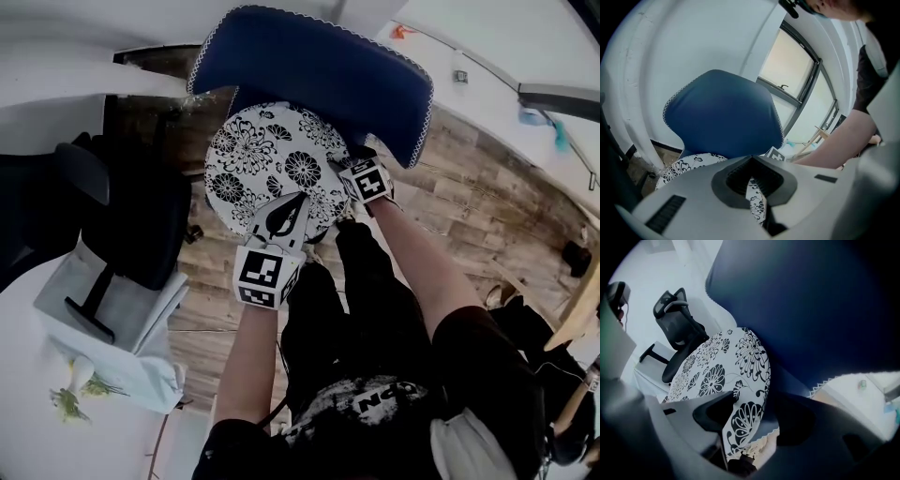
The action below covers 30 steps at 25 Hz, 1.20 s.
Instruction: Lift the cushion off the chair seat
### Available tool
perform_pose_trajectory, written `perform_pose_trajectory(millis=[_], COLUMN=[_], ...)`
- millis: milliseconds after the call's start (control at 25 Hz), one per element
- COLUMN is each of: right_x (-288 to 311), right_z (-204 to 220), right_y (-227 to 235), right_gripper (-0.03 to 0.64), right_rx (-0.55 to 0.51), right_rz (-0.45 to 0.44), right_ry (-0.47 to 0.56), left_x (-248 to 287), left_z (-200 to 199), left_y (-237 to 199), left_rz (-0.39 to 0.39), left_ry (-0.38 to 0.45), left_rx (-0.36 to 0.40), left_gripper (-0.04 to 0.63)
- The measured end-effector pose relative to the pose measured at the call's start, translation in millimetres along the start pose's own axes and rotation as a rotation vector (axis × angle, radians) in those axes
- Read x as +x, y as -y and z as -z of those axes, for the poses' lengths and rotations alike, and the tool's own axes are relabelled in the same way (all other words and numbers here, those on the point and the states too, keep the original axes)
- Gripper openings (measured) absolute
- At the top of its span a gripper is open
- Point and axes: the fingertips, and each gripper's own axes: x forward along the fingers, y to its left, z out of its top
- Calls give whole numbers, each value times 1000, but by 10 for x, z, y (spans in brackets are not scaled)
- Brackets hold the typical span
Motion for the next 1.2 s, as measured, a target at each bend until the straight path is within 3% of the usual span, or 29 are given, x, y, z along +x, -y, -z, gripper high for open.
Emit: perform_pose_trajectory(millis=[200,320,400,800,1200], right_x=[77,62,39,-176,-637], right_z=[61,44,17,-79,-478], right_y=[-37,-78,-121,-252,-667], right_gripper=[247,94,57,37,35], right_rx=[8,-14,-46,-84,-115], right_rz=[-32,-36,-37,-58,-114], right_ry=[-34,-29,-18,28,127], left_x=[-30,-55,-77,-156,-487], left_z=[-18,14,13,-122,-440], left_y=[-73,-125,-137,-84,-154], left_rz=[-4,-17,-27,-36,-73], left_ry=[14,12,17,40,80], left_rx=[-12,-18,-20,-17,27], left_gripper=[14,14,14,14,14])
